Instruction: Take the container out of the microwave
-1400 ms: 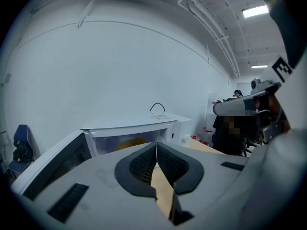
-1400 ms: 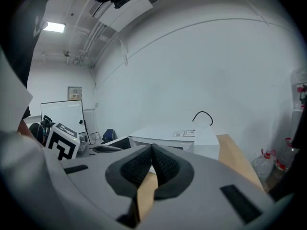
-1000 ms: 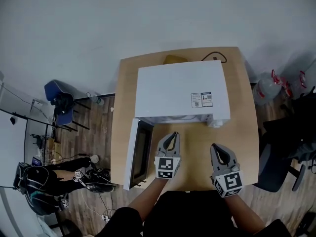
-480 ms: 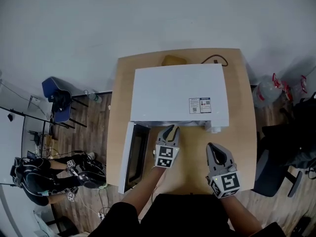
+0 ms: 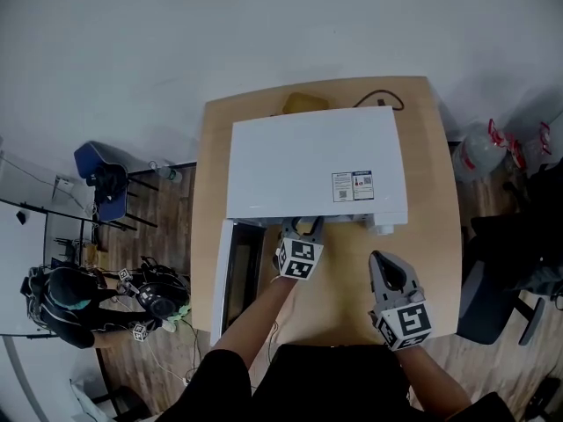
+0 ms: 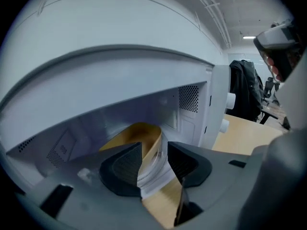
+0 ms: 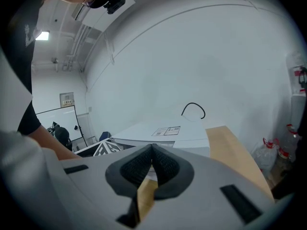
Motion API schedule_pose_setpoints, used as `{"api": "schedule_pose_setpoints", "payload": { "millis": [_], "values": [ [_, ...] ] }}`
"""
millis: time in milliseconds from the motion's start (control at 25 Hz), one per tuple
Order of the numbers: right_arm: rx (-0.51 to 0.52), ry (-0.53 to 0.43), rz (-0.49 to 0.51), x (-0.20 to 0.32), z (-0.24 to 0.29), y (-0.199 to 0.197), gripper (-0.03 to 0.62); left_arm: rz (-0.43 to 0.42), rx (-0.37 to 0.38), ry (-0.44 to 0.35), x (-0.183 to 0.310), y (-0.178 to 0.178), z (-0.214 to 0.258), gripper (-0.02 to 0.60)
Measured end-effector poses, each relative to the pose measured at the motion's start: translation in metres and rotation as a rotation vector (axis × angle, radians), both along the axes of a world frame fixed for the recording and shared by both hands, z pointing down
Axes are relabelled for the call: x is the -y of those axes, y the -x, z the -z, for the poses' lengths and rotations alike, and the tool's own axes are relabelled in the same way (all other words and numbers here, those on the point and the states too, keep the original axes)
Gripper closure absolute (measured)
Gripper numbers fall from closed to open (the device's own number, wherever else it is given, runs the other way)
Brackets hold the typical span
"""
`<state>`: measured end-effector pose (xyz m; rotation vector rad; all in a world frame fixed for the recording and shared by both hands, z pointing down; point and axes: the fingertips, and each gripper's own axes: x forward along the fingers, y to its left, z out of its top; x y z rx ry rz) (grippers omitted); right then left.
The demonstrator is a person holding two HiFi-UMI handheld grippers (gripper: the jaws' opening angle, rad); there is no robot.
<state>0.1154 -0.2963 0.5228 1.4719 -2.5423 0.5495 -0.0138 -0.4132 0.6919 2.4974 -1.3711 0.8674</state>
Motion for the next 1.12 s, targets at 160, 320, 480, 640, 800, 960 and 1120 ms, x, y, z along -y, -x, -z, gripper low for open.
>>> {"api": "schedule_pose_setpoints", "payload": {
  "millis": [160, 320, 480, 640, 800, 960, 1120],
  "values": [
    [-0.005, 0.000, 0.002, 0.000, -0.001, 0.001, 0.534, -0.034, 0.074, 0.000, 0.011, -0.001, -0.011, 0.430],
    [-0.012, 0.002, -0.012, -0.003, -0.004, -0.002, 0.534, -0.072, 0.148, -0.014, 0.022, -0.004, -0.018, 0.422],
    [-0.012, 0.015, -0.002, -0.007, -0.007, 0.001, 0.534, -0.085, 0.175, 0.022, 0.028, -0.002, -0.028, 0.417],
    [-0.012, 0.022, -0.006, -0.008, -0.009, 0.000, 0.534, -0.094, 0.205, 0.058, 0.031, -0.002, -0.040, 0.416],
    [-0.019, 0.022, -0.008, -0.009, -0.010, -0.002, 0.534, -0.101, 0.247, 0.050, 0.032, 0.001, -0.045, 0.416],
    [-0.021, 0.028, -0.018, -0.010, -0.012, -0.006, 0.534, -0.101, 0.242, 0.086, 0.034, 0.002, -0.051, 0.417],
    [-0.022, 0.032, -0.009, -0.015, -0.013, -0.004, 0.534, -0.115, 0.256, 0.092, 0.033, 0.003, -0.052, 0.421]
  ]
}}
